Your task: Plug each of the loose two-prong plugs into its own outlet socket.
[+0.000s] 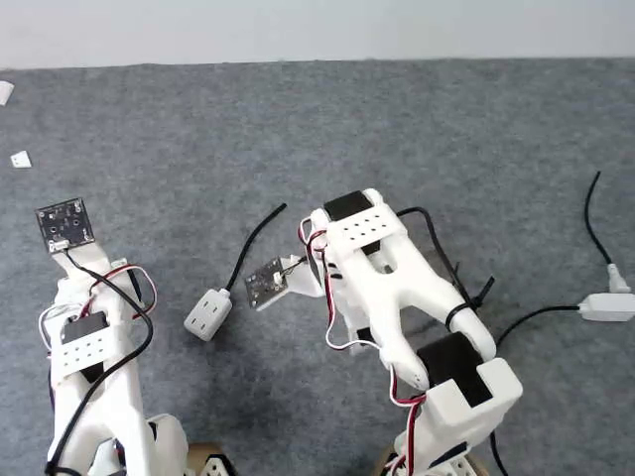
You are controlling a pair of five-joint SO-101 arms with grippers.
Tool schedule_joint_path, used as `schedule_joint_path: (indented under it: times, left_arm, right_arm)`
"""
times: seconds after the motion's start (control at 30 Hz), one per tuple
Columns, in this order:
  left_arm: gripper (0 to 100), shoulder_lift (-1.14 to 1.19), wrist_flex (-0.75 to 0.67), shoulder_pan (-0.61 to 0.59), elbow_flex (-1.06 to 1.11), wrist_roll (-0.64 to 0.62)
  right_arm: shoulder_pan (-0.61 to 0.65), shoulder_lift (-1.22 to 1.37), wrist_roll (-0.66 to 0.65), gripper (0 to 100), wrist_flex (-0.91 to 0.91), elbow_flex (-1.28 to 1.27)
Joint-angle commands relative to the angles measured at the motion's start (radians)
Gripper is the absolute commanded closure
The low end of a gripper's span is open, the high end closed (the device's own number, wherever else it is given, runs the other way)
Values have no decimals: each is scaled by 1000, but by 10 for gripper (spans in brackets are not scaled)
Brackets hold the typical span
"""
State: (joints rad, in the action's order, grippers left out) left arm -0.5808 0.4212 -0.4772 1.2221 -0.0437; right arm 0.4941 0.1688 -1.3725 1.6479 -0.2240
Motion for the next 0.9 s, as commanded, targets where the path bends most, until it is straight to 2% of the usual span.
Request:
schedule_joint_path:
  times: [0.0, 0.1, 0.2, 0.33, 0.37, 0.47, 0.57, 0.7, 0.87]
  left_arm:
    - [985, -18, -31, 6, -2, 5]
    - [985, -18, -31, 6, -2, 5]
    - [985, -18, -31, 5, -2, 5]
    - [985, -18, -31, 3, -2, 5]
    - [985, -18, -31, 3, -2, 5]
    - [985, -18, -31, 3, -2, 5]
    - [985, -18, -31, 3, -2, 5]
    - [985, -18, -31, 3, -2, 5]
    - [985, -18, -31, 3, -2, 5]
  right_arm:
    - [7, -65, 87, 820, 2, 23]
    - [7, -102, 318, 855, -28, 110]
    - [-10, -136, 698, 877, -39, 241]
    - [-111, -177, 1269, 921, 35, 331]
    - [-142, -180, 1352, 940, 47, 331]
    - [-274, -176, 1370, 986, 18, 298]
    - [-265, -166, 1323, 990, 47, 189]
    - [-186, -208, 1028, 990, -24, -81]
    - [-165, -349, 836, 990, -173, -359]
